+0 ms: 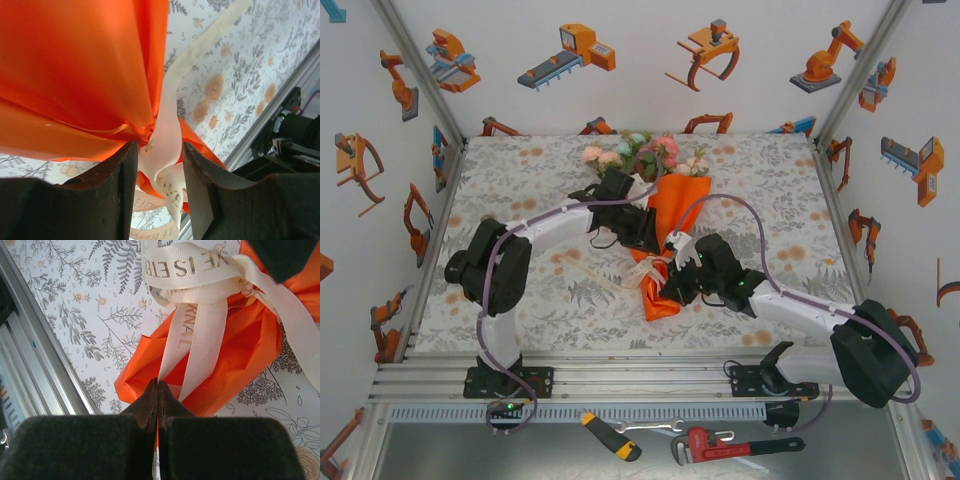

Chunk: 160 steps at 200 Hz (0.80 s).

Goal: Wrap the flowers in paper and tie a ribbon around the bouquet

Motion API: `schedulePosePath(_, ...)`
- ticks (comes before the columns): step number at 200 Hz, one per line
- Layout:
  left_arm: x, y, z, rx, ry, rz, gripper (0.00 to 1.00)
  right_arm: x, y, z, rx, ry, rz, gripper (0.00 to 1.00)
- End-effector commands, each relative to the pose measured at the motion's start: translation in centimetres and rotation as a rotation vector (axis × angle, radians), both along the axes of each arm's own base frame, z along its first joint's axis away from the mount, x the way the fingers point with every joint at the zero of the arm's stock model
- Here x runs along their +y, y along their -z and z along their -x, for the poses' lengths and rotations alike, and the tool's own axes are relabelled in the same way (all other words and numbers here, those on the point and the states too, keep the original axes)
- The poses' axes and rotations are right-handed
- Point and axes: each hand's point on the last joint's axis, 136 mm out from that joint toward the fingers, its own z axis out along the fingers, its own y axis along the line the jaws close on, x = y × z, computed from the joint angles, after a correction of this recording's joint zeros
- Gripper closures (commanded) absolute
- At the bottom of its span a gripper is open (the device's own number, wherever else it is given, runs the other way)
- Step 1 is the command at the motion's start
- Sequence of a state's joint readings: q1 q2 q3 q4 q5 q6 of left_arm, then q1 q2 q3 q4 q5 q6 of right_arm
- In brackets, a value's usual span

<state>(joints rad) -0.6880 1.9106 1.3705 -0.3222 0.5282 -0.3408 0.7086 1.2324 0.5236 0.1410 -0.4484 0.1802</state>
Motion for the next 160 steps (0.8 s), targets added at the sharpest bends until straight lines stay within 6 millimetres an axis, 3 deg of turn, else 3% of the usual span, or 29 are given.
schedulePosePath(1, -0.3, -0.1, 1.7, 0.038, 0.056, 0.026, 0.58, 0.5, -0.6, -0.5, -0.039, -0.020, -0.008, 1.00)
schedulePosePath(33, -0.5, 0.2, 2.5, 0.077, 0.085, 0.037, 0.61, 0.4, -0.7, -0.6, -0.046, -0.020, 0.007, 1.00)
schedulePosePath(76, -0.2, 0.6, 2.7, 0.083, 0.089, 0.008, 0.83, 0.3, -1.2, -0.9, -0.074, -0.010, 0.012, 1.00)
schedulePosePath(98, -0.2, 0.2, 2.2, 0.064, 0.076, 0.000, 0.99, 0.2, -1.5, -1.1, -0.086, -0.003, 0.014, 1.00)
schedulePosePath(132, -1.3, -3.2, 0.9, 0.026, 0.036, 0.106, 1.00, 0.2, -1.9, -0.8, -0.097, -0.018, 0.003, 1.00)
schedulePosePath(160, -1.8, -5.9, 0.1, -0.008, -0.009, 0.189, 1.00, 0.1, -1.7, -0.7, -0.098, -0.019, 0.010, 0.89)
